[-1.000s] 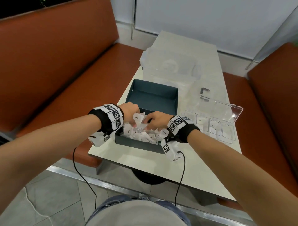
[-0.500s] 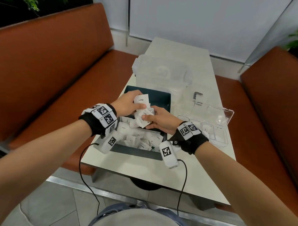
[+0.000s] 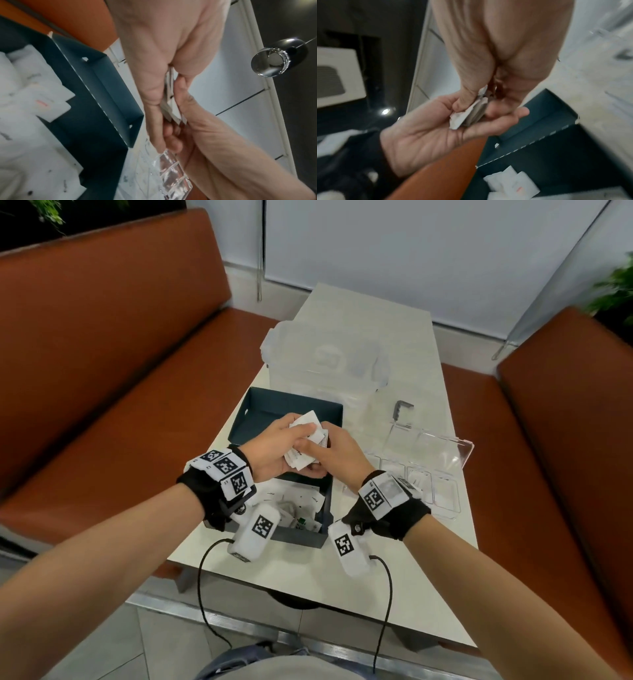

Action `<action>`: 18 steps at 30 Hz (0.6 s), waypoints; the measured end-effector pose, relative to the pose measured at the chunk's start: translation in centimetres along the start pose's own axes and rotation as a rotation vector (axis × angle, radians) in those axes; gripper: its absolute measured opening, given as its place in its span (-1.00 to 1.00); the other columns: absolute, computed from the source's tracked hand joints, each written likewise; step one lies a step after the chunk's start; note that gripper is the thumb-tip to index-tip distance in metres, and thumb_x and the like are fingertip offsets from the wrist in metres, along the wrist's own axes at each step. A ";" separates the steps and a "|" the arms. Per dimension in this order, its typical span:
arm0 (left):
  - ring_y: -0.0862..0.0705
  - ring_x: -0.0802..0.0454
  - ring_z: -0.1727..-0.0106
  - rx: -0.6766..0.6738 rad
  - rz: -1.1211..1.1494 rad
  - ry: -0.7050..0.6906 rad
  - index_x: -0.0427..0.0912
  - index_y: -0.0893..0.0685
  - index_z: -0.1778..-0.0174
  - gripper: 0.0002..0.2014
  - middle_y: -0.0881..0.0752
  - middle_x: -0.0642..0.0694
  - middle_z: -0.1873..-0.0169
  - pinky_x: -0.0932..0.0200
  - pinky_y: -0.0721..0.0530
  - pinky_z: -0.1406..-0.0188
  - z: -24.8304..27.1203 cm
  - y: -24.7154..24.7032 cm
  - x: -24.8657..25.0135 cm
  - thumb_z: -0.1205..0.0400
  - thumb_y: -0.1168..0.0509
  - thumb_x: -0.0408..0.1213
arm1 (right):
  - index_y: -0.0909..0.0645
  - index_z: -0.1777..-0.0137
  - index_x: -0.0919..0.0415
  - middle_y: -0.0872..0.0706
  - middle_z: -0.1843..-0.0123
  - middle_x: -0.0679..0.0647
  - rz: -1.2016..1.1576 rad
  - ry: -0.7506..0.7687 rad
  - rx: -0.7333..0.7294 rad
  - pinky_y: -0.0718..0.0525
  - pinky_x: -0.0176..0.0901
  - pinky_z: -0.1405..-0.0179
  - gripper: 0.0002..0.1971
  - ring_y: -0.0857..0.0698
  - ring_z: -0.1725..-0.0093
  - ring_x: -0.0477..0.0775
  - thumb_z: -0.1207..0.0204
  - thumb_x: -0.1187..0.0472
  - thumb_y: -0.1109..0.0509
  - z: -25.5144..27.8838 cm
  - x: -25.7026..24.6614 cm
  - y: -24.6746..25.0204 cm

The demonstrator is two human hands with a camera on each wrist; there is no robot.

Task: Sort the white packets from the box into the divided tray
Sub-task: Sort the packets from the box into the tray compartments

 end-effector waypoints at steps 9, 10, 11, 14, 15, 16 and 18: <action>-0.83 -0.21 0.11 -0.031 0.048 -0.014 -0.22 -0.46 -0.25 -0.74 -0.74 -0.32 -0.07 0.07 -0.78 0.39 -1.1 -3.3 0.0 -0.68 -0.30 -0.43 | -0.62 -0.08 0.16 -0.67 0.16 -0.06 0.176 -0.054 0.175 -0.47 -0.32 0.35 -0.65 -0.59 0.30 -0.13 -0.55 -0.13 -0.37 -0.7 -0.6 7.7; -0.83 -0.19 0.14 -0.060 0.028 -0.022 -0.19 -0.48 -0.22 -0.74 -0.76 -0.29 -0.02 0.07 -0.78 0.40 -1.2 -3.9 0.0 -0.65 -0.33 -0.45 | -0.66 -0.08 0.17 -0.68 0.19 -0.08 0.163 -0.063 0.145 -0.46 -0.35 0.37 -0.70 -0.59 0.33 -0.14 -0.56 -0.05 -0.40 -0.8 -0.5 8.0; -0.82 -0.16 0.16 -0.095 -0.001 -0.036 -0.18 -0.52 -0.17 -0.75 -0.79 -0.24 0.04 0.08 -0.77 0.40 -1.2 -4.5 -0.1 -0.63 -0.35 -0.45 | -0.69 -0.07 0.19 -0.68 0.24 -0.06 0.158 -0.070 0.104 -0.47 -0.37 0.41 -0.77 -0.59 0.37 -0.15 -0.55 0.04 -0.43 -0.8 -0.2 8.1; -0.80 -0.09 0.20 -0.129 -0.099 -0.069 -0.15 -0.61 -0.11 -0.76 -0.78 -0.19 0.07 0.12 -0.75 0.41 -1.5 -5.7 -0.4 -0.57 -0.42 -0.44 | -0.74 0.02 0.28 -0.70 0.33 0.06 0.103 -0.093 0.062 -0.54 -0.37 0.48 -0.90 -0.57 0.47 -0.14 -0.50 0.29 -0.47 -0.4 0.7 9.0; -0.80 -0.09 0.19 -0.093 -0.116 -0.068 -0.13 -0.59 -0.14 -0.70 -0.75 -0.22 0.01 0.12 -0.74 0.41 -1.8 -5.6 -0.5 -0.55 -0.45 -0.43 | -0.74 0.06 0.31 -0.69 0.35 0.09 0.069 -0.104 0.087 -0.57 -0.35 0.49 -0.92 -0.57 0.46 -0.11 -0.50 0.34 -0.46 -0.3 1.1 9.7; -0.80 -0.11 0.17 -0.046 -0.120 -0.058 -0.13 -0.55 -0.19 -0.63 -0.72 -0.26 -0.07 0.12 -0.74 0.41 -2.0 -5.4 -0.8 -0.52 -0.48 -0.43 | -0.74 0.08 0.35 -0.69 0.35 0.10 0.025 -0.117 0.122 -0.59 -0.35 0.49 -0.93 -0.58 0.44 -0.08 -0.51 0.38 -0.43 -0.1 1.5 10.5; -0.78 -0.14 0.08 0.019 -0.141 -0.042 -0.13 -0.50 -0.27 -0.51 -0.66 -0.28 -0.17 0.13 -0.73 0.41 -2.5 -5.2 -1.1 -0.48 -0.52 -0.42 | -0.72 0.08 0.38 -0.69 0.32 0.08 -0.075 -0.146 0.182 -0.62 -0.34 0.49 -0.90 -0.62 0.39 -0.03 -0.53 0.42 -0.36 0.3 2.2 11.7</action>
Point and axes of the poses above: each hand's wrist, its own z-axis away from the middle knuckle, its own y-axis out of the back of the hand, x = y × z, the point moved 7 cm from there along -z, towards the middle knuckle
